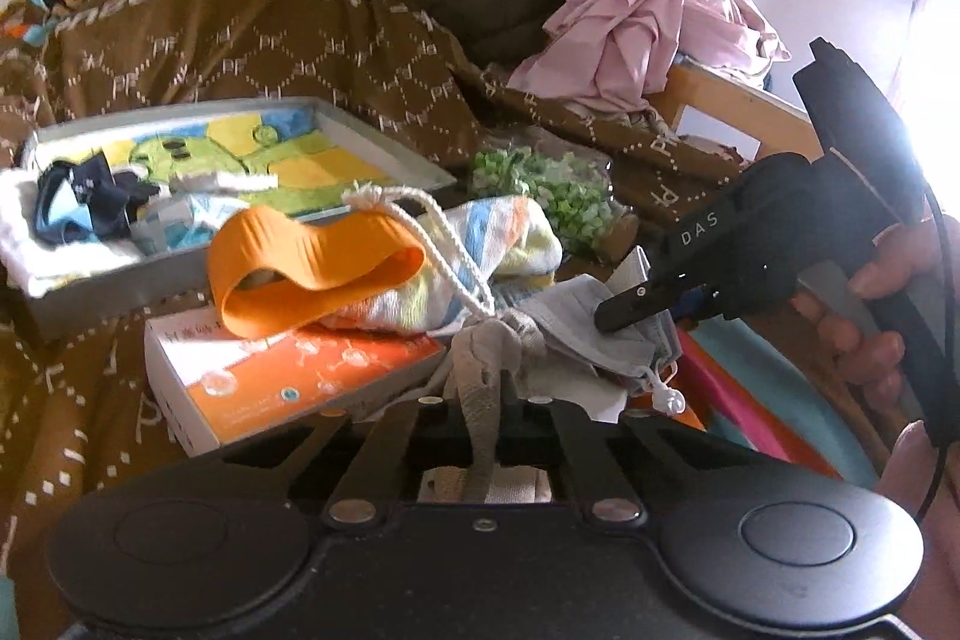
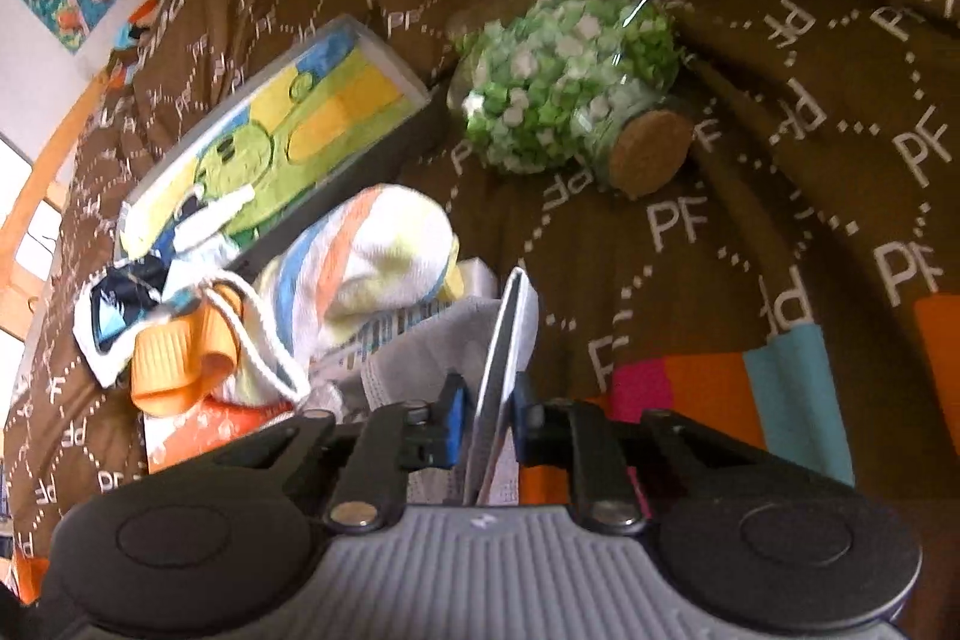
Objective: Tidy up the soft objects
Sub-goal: 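Grasp the white face mask with the right tool while the left tool lifts the bag, then carry the grey bag and white mask with both tools over the tray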
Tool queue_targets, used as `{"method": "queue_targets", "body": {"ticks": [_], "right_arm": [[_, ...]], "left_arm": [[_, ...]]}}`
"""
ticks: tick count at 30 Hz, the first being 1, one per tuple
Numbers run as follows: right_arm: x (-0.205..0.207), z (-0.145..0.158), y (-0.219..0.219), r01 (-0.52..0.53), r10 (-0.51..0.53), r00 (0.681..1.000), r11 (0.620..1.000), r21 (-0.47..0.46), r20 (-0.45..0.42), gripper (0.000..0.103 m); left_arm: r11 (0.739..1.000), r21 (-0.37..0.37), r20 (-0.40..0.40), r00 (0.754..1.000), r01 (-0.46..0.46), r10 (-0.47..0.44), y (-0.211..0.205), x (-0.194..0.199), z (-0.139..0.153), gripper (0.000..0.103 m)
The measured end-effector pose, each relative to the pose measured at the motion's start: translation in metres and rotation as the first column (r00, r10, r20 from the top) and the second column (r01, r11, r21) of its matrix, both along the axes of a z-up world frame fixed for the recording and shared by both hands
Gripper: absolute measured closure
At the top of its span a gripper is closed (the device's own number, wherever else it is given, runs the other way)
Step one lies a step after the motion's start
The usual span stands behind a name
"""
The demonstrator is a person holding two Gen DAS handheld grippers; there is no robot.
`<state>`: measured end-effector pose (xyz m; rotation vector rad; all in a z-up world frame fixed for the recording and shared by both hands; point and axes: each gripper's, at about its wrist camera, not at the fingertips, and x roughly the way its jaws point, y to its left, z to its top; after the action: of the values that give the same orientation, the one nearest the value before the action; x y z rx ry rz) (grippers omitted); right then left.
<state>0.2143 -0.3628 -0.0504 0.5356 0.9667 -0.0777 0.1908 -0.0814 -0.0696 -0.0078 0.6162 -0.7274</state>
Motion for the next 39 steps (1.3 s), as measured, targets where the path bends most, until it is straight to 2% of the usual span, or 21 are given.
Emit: {"method": "queue_targets", "body": {"ticks": [4,9,16,20,25,30,34,39], "right_arm": [[-0.003,0.005,-0.005,0.019,-0.02,0.999,0.999,0.026,0.044,0.087],[-0.009,0.018,-0.004,0.039,-0.038,0.988,0.999,-0.002,0.149,0.087],[-0.011,0.028,-0.007,0.046,-0.053,0.96,0.998,0.032,0.274,0.087],[-0.009,0.037,0.001,0.016,-0.023,0.931,1.0,0.024,0.363,0.087],[-0.003,0.047,0.015,-0.034,0.025,0.892,0.999,0.011,0.452,0.087],[0.008,0.052,0.032,-0.067,0.071,0.853,0.997,-0.027,0.517,0.087],[0.023,0.053,0.042,-0.083,0.084,0.839,0.996,-0.026,0.538,0.087],[0.044,0.052,0.051,-0.099,0.097,0.829,0.995,-0.026,0.551,0.087]], "left_arm": [[0.999,-0.032,0.019,1.0,-0.018,0.019,0.003,-0.002,0.006,0.1],[0.994,-0.107,0.068,0.997,-0.03,0.037,0.009,-0.008,0.019,0.1],[0.978,-0.193,0.156,0.981,-0.086,0.117,0.02,-0.015,0.044,0.1],[0.969,-0.221,0.18,0.971,-0.113,0.154,0.026,-0.011,0.056,0.1],[0.967,-0.212,0.21,0.96,-0.142,0.187,0.027,0.003,0.069,0.1],[0.953,-0.242,0.233,0.943,-0.18,0.237,0.033,0.03,0.084,0.1],[0.938,-0.274,0.244,0.928,-0.212,0.281,0.042,0.054,0.092,0.1],[0.919,-0.299,0.236,0.913,-0.259,0.334,0.055,0.079,0.088,0.1]]}}
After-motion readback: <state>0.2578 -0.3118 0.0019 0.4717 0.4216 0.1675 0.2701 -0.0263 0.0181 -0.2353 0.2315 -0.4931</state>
